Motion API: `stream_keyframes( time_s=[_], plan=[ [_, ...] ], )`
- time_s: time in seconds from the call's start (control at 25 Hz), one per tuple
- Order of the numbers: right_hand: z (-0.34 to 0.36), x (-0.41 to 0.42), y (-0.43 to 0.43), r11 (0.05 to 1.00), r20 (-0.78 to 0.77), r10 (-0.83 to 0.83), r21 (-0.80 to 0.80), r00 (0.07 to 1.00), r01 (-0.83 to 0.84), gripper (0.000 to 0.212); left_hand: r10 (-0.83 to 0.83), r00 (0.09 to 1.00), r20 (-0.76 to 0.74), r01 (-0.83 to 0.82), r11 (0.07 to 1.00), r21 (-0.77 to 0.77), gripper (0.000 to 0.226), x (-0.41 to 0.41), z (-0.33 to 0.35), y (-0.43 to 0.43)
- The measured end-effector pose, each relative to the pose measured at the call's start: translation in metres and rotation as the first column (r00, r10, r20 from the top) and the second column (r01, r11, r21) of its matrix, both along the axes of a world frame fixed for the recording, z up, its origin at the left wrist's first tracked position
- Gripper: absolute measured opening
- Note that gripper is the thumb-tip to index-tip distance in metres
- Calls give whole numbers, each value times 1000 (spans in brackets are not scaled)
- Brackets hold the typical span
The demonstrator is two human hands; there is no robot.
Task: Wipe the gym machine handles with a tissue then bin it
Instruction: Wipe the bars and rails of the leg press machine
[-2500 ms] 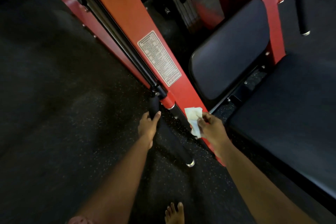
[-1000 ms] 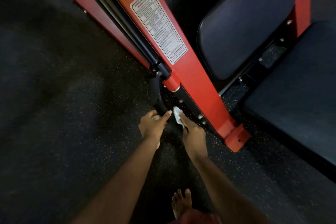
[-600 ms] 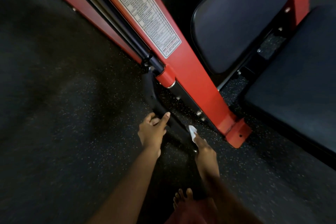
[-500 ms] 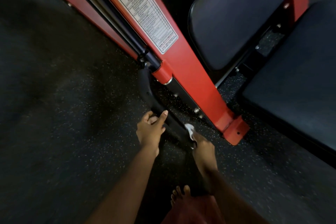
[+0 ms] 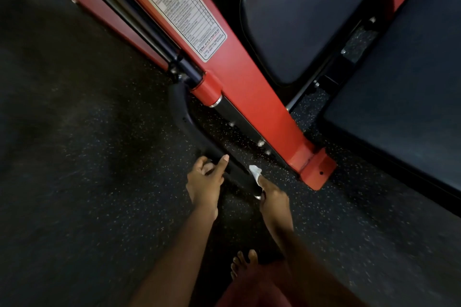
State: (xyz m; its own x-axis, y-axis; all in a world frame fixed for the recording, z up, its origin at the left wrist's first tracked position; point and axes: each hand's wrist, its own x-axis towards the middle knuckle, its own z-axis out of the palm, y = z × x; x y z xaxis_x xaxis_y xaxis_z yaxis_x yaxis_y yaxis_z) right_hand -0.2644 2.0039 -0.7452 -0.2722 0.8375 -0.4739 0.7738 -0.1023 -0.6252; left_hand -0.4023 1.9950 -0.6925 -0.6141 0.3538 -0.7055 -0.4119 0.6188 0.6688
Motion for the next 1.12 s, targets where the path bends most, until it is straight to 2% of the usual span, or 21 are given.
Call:
stream_keyframes(
  time_s=[0.08, 0.16, 0.24, 0.32, 0.44, 0.56, 0.64, 0.72, 0.8, 0.88, 1.04, 1.12],
  plan=[
    [6, -13, 7, 998, -49, 25, 52, 998, -22, 53, -32, 998, -51, 31, 999, -20, 46, 1, -4, -3],
    [18, -31, 11, 995, -136, 53, 93, 989, -41, 54, -35, 996, -87, 31, 999, -43, 51, 5, -4, -4],
    [19, -34, 9, 991, -176, 62, 126, 982, -40, 55, -2, 999, -49, 0, 999, -41, 53, 11, -4, -3],
    [7, -18, 1, 988, -105, 67, 148, 992, -51, 54, 5, 1000, -15, -5, 999, -41, 56, 15, -4, -1],
    [-15, 10, -11, 994, 1, 46, 98, 999, -46, 53, -15, 1000, -24, 15, 999, -29, 61, 14, -7, -1],
    [-26, 13, -9, 994, -29, -107, -18, 994, 106, 42, -25, 1000, -14, 25, 999, -27, 65, 11, -11, -4],
    [-30, 12, -6, 932, -8, -330, -161, 944, 324, 39, -27, 1000, -2, 27, 999, -21, 64, 10, -11, -4],
    [-33, 10, -16, 779, -10, -566, -335, 825, 530, 40, -16, 1000, 3, 16, 1000, -22, 65, 10, -10, -4],
    [-27, 8, -35, 640, -60, -701, -491, 710, 591, 39, 4, 1000, 18, -4, 1000, -26, 67, 11, -8, -3],
    [-25, 9, -47, 613, -108, -730, -540, 675, 577, 39, 10, 1000, 21, -10, 999, -31, 69, 12, -5, -2],
    [-38, 4, -25, 555, -22, -752, -559, 658, 616, 37, -13, 1000, 17, 13, 999, -31, 69, 10, -6, -3],
    [-34, 6, -23, 625, 19, -688, -492, 726, 605, 35, -19, 1000, 13, 19, 999, -34, 68, 11, -9, -5]
  ],
)
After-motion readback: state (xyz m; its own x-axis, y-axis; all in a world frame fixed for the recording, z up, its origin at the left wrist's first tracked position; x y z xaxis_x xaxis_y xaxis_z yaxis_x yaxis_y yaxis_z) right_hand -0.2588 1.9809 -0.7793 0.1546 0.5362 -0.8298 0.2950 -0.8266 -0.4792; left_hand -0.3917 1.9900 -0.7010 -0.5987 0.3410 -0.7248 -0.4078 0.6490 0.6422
